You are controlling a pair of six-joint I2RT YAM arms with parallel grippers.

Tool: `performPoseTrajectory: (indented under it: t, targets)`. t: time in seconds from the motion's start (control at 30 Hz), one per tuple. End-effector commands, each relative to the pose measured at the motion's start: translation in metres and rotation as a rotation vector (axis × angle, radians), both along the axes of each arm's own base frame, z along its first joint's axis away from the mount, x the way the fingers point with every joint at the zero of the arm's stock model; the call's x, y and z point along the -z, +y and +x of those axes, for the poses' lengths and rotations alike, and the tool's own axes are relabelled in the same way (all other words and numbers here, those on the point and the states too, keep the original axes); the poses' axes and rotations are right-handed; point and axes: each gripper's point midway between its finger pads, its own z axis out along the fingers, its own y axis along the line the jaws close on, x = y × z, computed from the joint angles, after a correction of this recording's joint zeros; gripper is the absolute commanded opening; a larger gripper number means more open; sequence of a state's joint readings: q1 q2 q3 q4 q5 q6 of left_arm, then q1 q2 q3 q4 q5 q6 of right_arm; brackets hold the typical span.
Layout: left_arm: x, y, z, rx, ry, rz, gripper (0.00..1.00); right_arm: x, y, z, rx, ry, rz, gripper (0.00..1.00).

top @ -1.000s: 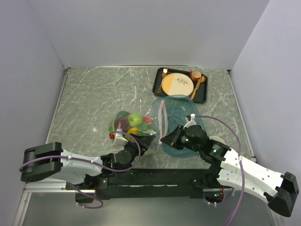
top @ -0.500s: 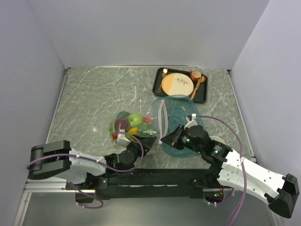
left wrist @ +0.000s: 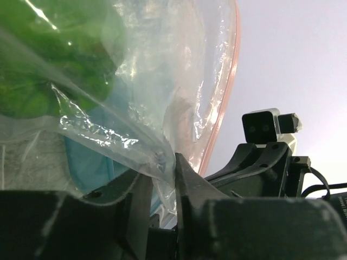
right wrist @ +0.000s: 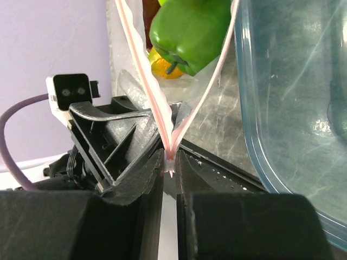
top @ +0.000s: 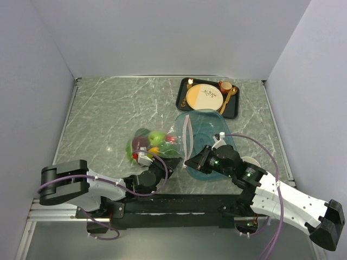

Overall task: Place the food in the zip-top bag and seal the zipper
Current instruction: Zip the zipper food storage bag at the center of the board.

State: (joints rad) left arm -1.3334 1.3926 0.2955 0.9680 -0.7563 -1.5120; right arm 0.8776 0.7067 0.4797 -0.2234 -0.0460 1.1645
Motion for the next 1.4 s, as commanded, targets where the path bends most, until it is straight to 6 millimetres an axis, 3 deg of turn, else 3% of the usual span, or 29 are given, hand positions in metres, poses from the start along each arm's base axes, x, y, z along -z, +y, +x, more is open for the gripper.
performPoseTrajectory:
  t: [0.0,0.17,0.8,1.1,1.37]
  targets:
    - [-0.024,-0.006,0.002,0.005,-0.011,-0.084,0.23,-0.01,0.004,0.0,-0.006,-0.019,0.041,0.0]
    - [-0.019,-0.004,0.002,0.004,0.006,-0.056,0.01,-0.01,0.005,0.001,-0.002,-0.023,0.034,0.0]
    - [-0.002,-0.008,-0.015,0.11,0.021,0.019,0.01,-0.013,-0.002,0.023,0.071,-0.069,-0.074,0.01]
    - [0.021,-0.003,-0.025,0.154,0.066,0.034,0.01,-0.015,-0.002,0.027,0.078,-0.076,-0.083,0.01]
    - [0.016,-0.006,-0.027,0.169,0.042,0.044,0.01,-0.013,-0.004,0.027,0.081,-0.075,-0.097,0.01]
